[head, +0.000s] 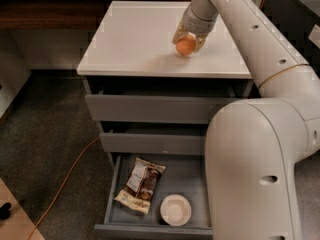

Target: Pick orange from bottom drawer and place on counter

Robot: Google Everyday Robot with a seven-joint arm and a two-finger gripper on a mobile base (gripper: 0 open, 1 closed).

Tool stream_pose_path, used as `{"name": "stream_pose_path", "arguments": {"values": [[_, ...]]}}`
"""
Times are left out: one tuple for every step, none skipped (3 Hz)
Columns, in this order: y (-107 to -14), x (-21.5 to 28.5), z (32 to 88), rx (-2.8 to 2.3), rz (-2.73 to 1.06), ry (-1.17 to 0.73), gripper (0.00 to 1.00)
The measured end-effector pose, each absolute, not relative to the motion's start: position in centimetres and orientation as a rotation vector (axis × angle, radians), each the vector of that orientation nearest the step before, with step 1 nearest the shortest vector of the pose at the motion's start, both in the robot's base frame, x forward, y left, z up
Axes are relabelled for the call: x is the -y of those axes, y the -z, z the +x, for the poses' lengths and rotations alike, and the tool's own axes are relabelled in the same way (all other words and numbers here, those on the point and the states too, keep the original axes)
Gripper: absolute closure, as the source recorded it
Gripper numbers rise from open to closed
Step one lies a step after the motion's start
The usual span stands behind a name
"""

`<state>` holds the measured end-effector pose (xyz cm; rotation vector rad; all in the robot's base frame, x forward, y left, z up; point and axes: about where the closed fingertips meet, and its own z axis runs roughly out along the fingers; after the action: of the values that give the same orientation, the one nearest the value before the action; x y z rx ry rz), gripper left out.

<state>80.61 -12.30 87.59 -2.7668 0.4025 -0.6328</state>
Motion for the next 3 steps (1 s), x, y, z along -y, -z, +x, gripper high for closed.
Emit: {"name": "stream_pose_path", "arguments": {"values": [[-86.9, 12.3, 81.0, -0.390, -2.772, 0.635, 0.74], [-86.3, 12.4, 81.1, -0.399, -2.775, 0.625, 0.51], [-85.8, 12.6, 81.1, -0.413, -2.774, 0.620, 0.20]]}}
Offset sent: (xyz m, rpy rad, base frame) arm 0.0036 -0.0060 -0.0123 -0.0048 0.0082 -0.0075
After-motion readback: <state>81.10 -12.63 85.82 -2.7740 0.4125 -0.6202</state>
